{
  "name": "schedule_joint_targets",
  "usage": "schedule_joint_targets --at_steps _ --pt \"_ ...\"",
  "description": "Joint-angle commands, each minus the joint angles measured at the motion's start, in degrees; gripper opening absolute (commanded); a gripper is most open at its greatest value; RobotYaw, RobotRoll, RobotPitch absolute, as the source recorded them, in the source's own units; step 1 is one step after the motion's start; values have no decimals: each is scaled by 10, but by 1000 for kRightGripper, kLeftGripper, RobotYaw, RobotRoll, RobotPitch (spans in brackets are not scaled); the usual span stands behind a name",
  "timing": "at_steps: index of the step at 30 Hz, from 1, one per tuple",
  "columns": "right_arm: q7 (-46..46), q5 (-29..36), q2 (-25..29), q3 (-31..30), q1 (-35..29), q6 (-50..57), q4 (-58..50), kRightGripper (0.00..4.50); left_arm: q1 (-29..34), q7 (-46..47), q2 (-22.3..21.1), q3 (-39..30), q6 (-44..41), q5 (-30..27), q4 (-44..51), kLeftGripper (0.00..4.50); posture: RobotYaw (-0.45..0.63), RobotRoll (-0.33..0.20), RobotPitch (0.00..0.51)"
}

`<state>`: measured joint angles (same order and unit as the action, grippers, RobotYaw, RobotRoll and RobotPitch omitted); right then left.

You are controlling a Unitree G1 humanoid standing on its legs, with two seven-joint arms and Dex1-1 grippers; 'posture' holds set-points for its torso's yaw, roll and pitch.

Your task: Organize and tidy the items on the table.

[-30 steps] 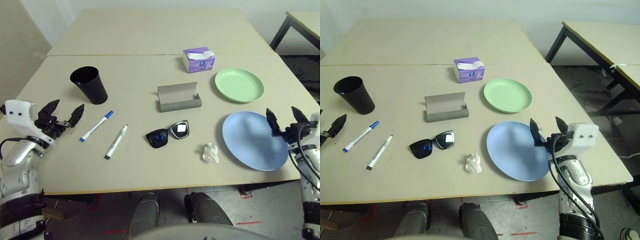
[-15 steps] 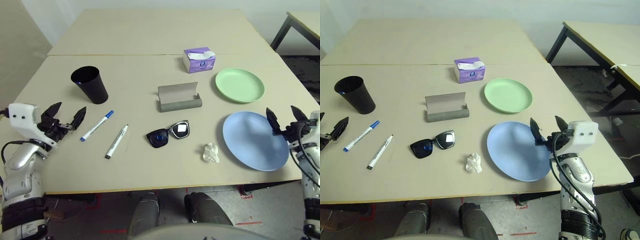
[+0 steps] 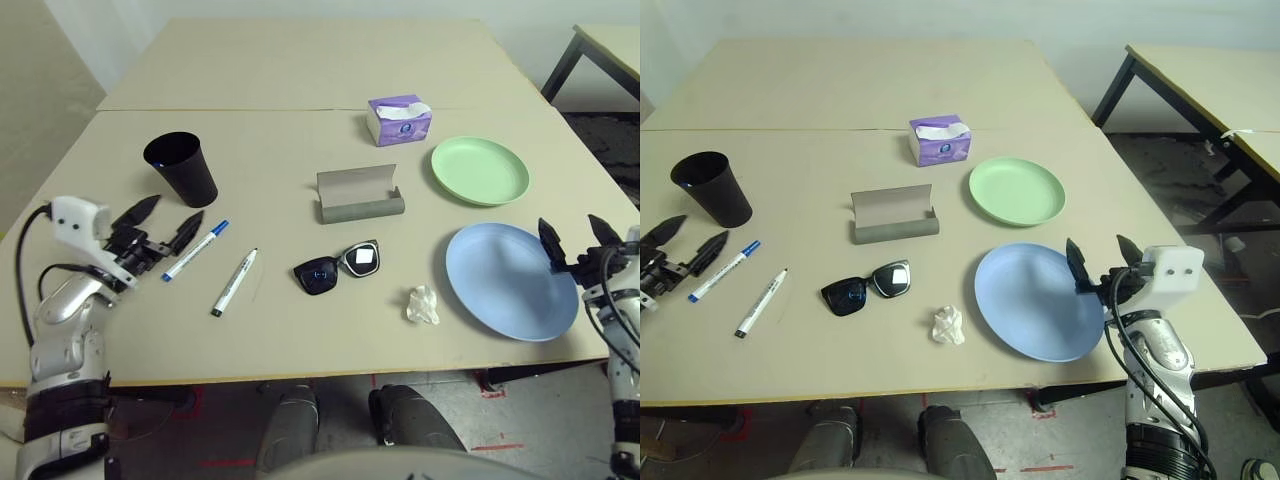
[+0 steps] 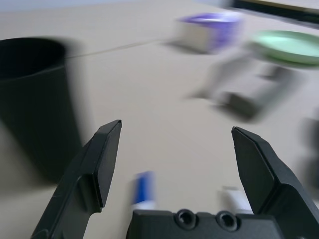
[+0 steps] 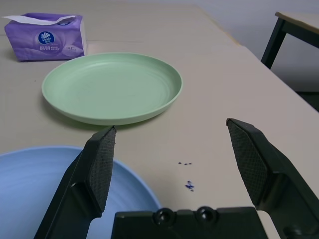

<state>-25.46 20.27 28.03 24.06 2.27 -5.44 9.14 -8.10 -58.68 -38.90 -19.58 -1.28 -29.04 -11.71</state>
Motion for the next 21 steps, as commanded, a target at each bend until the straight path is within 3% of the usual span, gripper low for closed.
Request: schedule_joint_targets --at_steps 1,5,11,16,21 --pt "-2 11 14 17 -14 19 -29 4500 -27 -95 -16 42 0 -5 -17 4481 -107 0 116" --pt "3 24 36 29 -57 91 -97 4500 -57 -176 -23 95 47 22 -23 4481 -149 0 110" --pt "-8 61 104 62 -160 270 -240 4500 -108 -197 5 134 70 37 -47 4481 -216 0 107" --pt "-27 140 153 118 -222 440 -326 4500 -119 -203 25 147 105 55 -89 4481 -236 0 105" --pt "-50 215 187 147 -238 570 -367 4500 -123 -201 38 147 129 60 -115 4481 -238 0 102"
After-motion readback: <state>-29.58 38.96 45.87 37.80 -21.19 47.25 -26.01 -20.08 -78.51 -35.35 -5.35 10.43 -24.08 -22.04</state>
